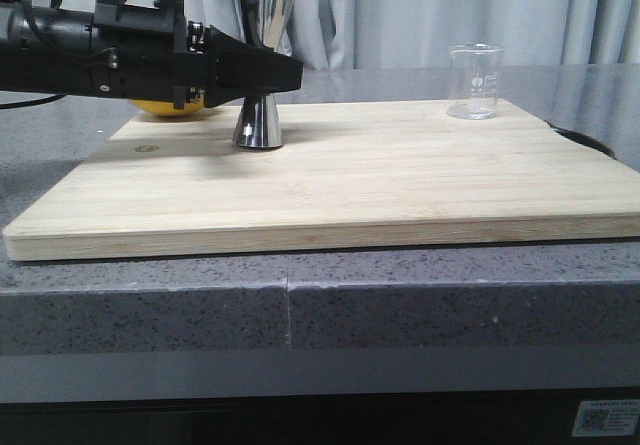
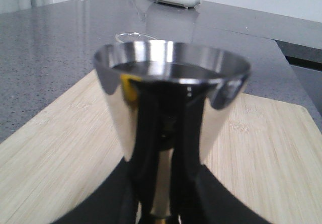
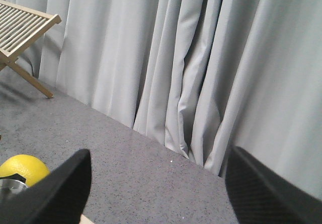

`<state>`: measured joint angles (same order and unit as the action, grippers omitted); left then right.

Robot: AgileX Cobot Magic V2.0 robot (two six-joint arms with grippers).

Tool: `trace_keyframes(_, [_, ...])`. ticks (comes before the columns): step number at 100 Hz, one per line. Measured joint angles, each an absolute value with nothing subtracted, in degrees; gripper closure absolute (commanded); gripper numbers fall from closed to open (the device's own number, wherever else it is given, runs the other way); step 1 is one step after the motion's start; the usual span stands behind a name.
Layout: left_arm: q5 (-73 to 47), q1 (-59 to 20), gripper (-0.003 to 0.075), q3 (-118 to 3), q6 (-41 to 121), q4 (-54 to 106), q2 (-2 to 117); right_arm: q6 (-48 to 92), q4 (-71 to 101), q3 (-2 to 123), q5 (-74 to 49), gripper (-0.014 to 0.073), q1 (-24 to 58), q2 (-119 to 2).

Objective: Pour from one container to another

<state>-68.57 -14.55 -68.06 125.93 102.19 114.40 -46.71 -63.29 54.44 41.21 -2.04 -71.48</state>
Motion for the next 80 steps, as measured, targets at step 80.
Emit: trace_keyframes(80, [-68.04,-14.55,0.0546,-68.06,125.71,100.95,114.59,-46.71,-63.29,54.44,41.21,0.0092,-2.04,-71.48])
